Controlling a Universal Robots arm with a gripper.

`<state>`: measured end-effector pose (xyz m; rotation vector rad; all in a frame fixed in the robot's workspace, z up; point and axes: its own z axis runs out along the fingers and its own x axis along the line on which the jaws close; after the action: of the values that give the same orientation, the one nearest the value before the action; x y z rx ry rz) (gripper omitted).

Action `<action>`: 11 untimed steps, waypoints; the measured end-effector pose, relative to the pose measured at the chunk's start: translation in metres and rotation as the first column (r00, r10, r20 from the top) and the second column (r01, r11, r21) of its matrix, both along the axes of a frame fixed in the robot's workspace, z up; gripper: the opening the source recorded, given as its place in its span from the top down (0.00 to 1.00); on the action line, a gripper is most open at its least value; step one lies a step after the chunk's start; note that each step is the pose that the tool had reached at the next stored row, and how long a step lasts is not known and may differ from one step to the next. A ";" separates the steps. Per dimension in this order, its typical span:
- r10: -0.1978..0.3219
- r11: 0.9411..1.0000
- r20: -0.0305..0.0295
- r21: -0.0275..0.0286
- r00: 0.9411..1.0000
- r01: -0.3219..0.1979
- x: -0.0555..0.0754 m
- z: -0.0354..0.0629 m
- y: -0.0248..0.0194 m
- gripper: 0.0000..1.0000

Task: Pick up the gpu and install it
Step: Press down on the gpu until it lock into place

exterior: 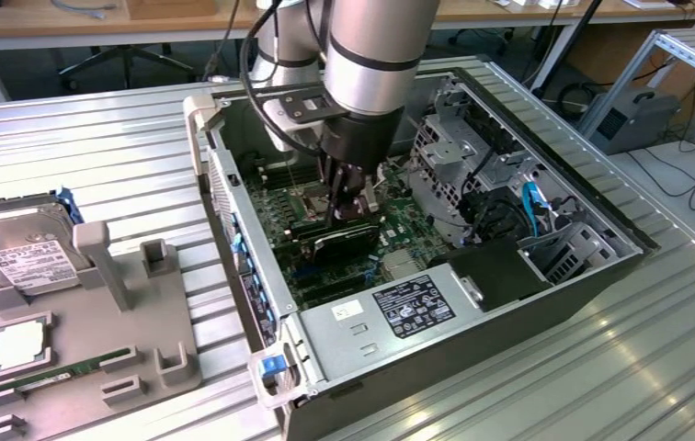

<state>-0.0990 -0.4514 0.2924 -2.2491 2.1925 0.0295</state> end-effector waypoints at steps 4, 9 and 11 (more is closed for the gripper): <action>0.000 1.000 0.000 0.000 1.000 0.000 0.000 -0.0074 0.0000 0.89; 0.000 1.000 0.000 0.000 1.000 0.000 -0.001 -0.0129 0.0026 0.89; 0.000 1.000 0.000 0.000 1.000 0.000 -0.001 -0.0153 0.0033 0.89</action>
<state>-0.1003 -0.4481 0.2772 -2.2491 2.1924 0.0295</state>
